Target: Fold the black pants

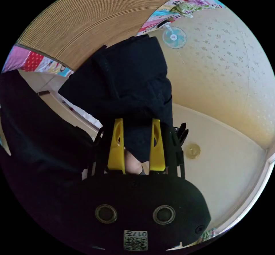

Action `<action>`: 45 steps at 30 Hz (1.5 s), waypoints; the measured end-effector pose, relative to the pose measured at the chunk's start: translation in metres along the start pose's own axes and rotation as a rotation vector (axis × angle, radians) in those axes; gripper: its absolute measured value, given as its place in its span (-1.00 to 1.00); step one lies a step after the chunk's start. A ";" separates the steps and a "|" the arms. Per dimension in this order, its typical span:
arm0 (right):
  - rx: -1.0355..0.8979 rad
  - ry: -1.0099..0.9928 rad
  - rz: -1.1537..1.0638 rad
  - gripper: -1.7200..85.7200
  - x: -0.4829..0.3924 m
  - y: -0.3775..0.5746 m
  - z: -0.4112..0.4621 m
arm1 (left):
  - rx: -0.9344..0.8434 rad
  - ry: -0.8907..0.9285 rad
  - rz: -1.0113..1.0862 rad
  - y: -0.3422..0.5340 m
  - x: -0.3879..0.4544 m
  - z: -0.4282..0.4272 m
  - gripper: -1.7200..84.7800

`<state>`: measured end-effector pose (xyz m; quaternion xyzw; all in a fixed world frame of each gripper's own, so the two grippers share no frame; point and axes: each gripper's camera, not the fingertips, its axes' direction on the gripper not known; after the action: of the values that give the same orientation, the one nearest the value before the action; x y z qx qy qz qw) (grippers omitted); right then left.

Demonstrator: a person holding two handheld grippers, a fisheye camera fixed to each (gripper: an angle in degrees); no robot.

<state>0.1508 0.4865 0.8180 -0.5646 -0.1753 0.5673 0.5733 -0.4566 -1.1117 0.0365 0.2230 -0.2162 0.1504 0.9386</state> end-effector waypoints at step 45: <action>-0.138 1.827 1.205 -0.86 -0.498 0.160 -0.281 | -0.556 0.204 1.838 0.240 0.186 0.073 -0.97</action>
<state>0.1684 -0.1071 0.8172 -0.7961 0.5891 0.1110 0.0829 -0.4122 -0.9072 0.2681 -0.2778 -0.2518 0.7884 0.4877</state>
